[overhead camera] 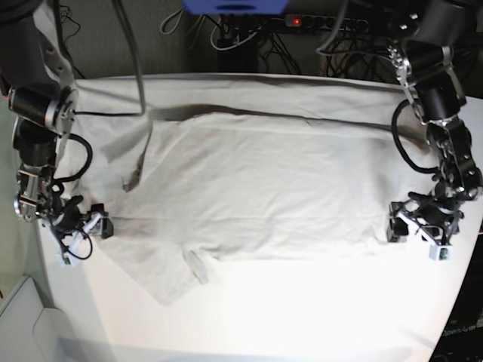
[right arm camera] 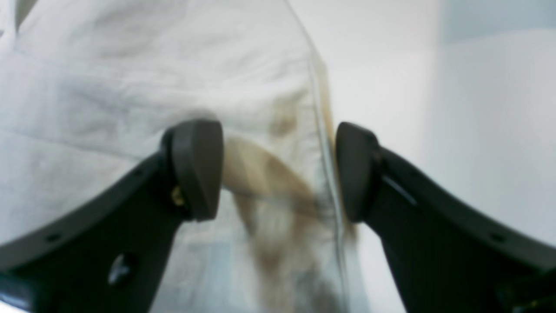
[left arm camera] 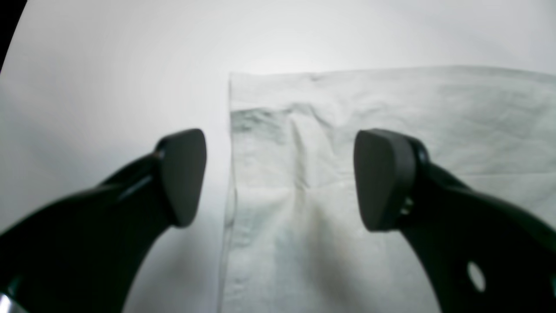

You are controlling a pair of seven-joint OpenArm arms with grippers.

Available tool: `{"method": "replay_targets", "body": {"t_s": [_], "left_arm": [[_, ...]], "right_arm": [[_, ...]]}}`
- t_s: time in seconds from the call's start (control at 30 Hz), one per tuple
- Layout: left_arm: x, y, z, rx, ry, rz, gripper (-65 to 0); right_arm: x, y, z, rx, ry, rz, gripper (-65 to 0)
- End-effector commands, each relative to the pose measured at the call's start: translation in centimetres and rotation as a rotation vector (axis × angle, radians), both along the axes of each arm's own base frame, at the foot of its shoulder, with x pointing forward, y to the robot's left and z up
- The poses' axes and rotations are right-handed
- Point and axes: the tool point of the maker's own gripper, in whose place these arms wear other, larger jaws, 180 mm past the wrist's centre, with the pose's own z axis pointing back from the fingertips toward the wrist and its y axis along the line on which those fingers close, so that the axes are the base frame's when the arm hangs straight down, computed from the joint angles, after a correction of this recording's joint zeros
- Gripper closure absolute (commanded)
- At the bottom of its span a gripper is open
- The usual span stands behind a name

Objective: Layout the t-shirt on the table in an organized manner, then fold the t-shirt properly
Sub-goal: 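Grasp the grey shirt's hem-side corners with both grippers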

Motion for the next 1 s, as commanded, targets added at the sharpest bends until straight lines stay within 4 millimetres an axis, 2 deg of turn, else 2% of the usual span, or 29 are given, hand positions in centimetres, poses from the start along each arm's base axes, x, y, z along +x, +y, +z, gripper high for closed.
{"method": "replay_targets", "body": {"t_s": [0.0,0.37,0.47,0.63,0.7,0.93,0.97], "left_arm": [[1.3,0.6,2.5,0.007,-0.076,0.007,-51.7],[1.3,0.6,2.5,0.007,-0.076,0.008,-51.7],[1.3,0.6,2.6,0.007,-0.078,0.01,-51.7],[1.9,0.6,3.3,0.003,-0.095,0.01,-51.7],[2.4,0.6,2.9,-0.02,-0.083,0.016,-51.7],[4.2,0.3,1.1,-0.145,-0.156,0.059,-51.7],[4.6,0.3,1.4,-0.159,-0.188,0.067,-51.7]], "right_arm": [[1.8,-0.9,2.6,0.003,-0.076,-0.019,-41.5],[-0.3,-0.4,-0.1,0.005,-0.019,-0.011,-39.5],[-0.9,-0.4,-0.7,0.005,-0.005,-0.011,-31.2],[-1.0,-0.4,-0.8,0.005,-0.002,-0.011,-10.2],[-1.0,-0.4,-0.8,0.005,-0.002,-0.011,-3.9],[-0.9,-0.4,-0.7,0.003,-0.008,-0.011,-2.1],[-0.9,-0.4,-0.7,0.003,-0.008,-0.011,-2.1]]}}
